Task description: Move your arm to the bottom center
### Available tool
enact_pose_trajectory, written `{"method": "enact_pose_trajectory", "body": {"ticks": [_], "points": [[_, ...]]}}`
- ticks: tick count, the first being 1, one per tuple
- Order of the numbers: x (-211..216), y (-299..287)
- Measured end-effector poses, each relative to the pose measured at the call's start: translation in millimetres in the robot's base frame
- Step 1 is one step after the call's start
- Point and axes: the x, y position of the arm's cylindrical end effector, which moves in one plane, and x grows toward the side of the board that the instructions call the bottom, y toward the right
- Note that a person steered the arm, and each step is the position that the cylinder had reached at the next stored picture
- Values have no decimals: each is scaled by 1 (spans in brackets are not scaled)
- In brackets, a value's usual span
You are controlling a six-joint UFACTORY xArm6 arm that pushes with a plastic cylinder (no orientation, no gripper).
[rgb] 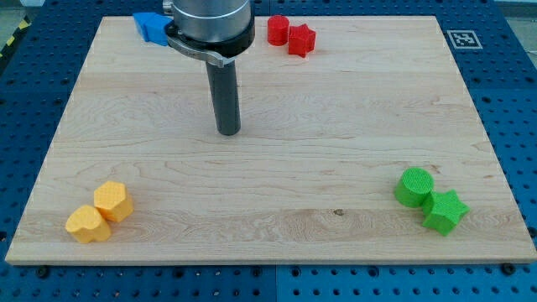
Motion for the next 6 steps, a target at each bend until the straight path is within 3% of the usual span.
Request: {"method": "enact_pose_trajectory", "body": {"ticks": [2,3,6], "points": [[16,1],[67,2],[156,-6]]}}
